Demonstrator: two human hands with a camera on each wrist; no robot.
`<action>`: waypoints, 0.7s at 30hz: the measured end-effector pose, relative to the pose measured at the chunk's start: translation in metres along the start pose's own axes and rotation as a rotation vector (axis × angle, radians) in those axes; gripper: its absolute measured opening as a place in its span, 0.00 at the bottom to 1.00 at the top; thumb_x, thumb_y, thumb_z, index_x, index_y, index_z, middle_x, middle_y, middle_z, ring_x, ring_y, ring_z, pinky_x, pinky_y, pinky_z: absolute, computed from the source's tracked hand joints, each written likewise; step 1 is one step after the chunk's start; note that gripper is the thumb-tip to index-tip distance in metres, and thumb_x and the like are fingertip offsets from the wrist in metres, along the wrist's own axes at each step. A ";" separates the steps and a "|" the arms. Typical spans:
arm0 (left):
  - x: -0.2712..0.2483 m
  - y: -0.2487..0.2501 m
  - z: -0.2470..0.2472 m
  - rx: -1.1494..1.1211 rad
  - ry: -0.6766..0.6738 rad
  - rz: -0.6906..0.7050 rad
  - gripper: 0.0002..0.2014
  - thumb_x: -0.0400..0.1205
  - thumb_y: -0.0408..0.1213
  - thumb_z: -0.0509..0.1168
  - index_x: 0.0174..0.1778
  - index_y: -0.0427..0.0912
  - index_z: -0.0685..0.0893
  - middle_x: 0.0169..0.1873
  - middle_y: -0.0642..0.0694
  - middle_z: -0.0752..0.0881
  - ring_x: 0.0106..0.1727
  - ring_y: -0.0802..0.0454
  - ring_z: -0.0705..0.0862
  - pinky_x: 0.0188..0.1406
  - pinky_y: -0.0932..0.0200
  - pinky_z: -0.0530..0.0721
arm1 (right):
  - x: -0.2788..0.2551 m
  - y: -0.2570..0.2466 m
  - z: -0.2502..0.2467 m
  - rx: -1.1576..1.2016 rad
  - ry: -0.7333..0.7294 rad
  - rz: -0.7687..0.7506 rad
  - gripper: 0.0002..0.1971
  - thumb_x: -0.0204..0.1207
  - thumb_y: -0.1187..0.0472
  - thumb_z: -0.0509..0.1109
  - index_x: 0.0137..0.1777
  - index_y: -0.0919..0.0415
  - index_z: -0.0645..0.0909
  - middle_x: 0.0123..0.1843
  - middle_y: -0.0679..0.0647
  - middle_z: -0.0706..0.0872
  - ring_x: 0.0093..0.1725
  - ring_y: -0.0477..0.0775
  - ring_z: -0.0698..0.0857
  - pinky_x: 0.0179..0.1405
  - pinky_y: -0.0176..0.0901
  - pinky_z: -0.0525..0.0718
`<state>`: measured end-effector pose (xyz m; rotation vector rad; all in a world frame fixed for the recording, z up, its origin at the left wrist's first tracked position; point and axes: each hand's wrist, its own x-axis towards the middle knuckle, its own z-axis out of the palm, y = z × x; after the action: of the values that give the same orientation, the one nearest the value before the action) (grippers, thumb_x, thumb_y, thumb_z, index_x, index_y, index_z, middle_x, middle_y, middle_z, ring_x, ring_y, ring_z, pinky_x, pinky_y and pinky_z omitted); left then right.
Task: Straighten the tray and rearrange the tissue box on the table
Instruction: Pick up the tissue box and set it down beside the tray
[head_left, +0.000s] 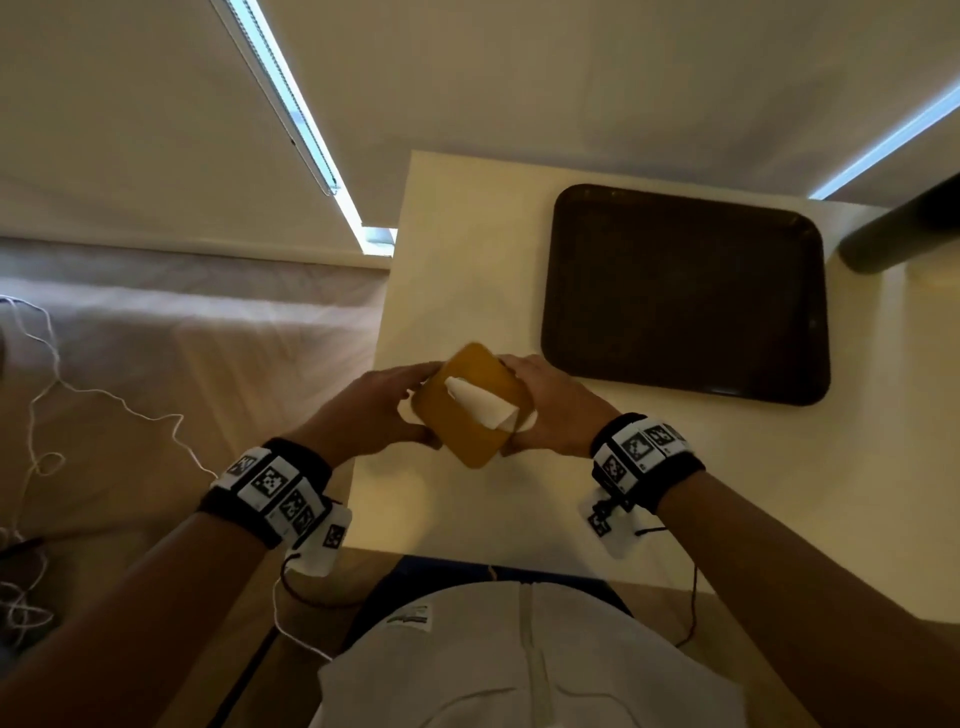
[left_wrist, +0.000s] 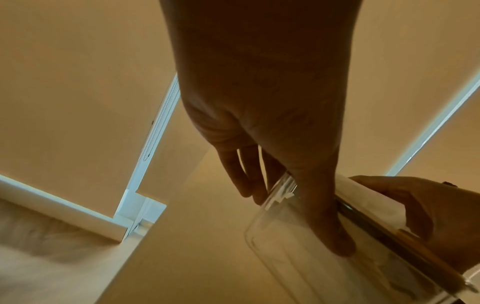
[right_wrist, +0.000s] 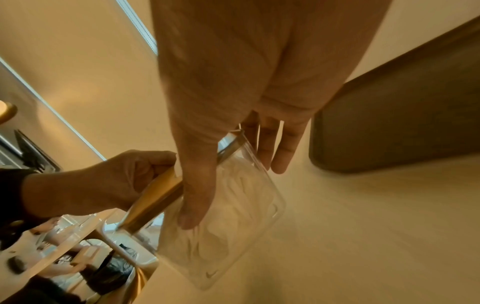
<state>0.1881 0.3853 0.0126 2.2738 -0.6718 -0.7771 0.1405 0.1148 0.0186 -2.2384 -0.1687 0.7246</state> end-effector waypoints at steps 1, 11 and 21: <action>0.012 0.002 -0.010 0.013 0.010 0.010 0.46 0.65 0.51 0.83 0.80 0.54 0.71 0.65 0.49 0.86 0.60 0.52 0.84 0.62 0.48 0.84 | 0.009 -0.002 -0.011 -0.002 0.012 -0.003 0.58 0.53 0.51 0.90 0.81 0.53 0.59 0.73 0.54 0.72 0.67 0.52 0.75 0.67 0.51 0.77; 0.143 0.002 -0.101 0.019 0.183 -0.012 0.45 0.66 0.44 0.84 0.79 0.49 0.71 0.65 0.43 0.85 0.56 0.51 0.83 0.59 0.56 0.83 | 0.122 -0.004 -0.126 -0.042 0.163 0.060 0.59 0.52 0.52 0.90 0.81 0.59 0.61 0.75 0.57 0.74 0.72 0.58 0.74 0.71 0.55 0.75; 0.219 -0.015 -0.127 -0.062 0.140 -0.069 0.46 0.66 0.37 0.84 0.80 0.47 0.70 0.67 0.39 0.84 0.64 0.44 0.85 0.66 0.51 0.83 | 0.182 0.011 -0.162 -0.039 0.194 0.114 0.59 0.49 0.51 0.91 0.80 0.60 0.63 0.73 0.58 0.78 0.69 0.61 0.78 0.67 0.59 0.78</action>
<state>0.4297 0.3089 0.0051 2.2802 -0.5000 -0.6546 0.3794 0.0657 0.0184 -2.3553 0.0402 0.5635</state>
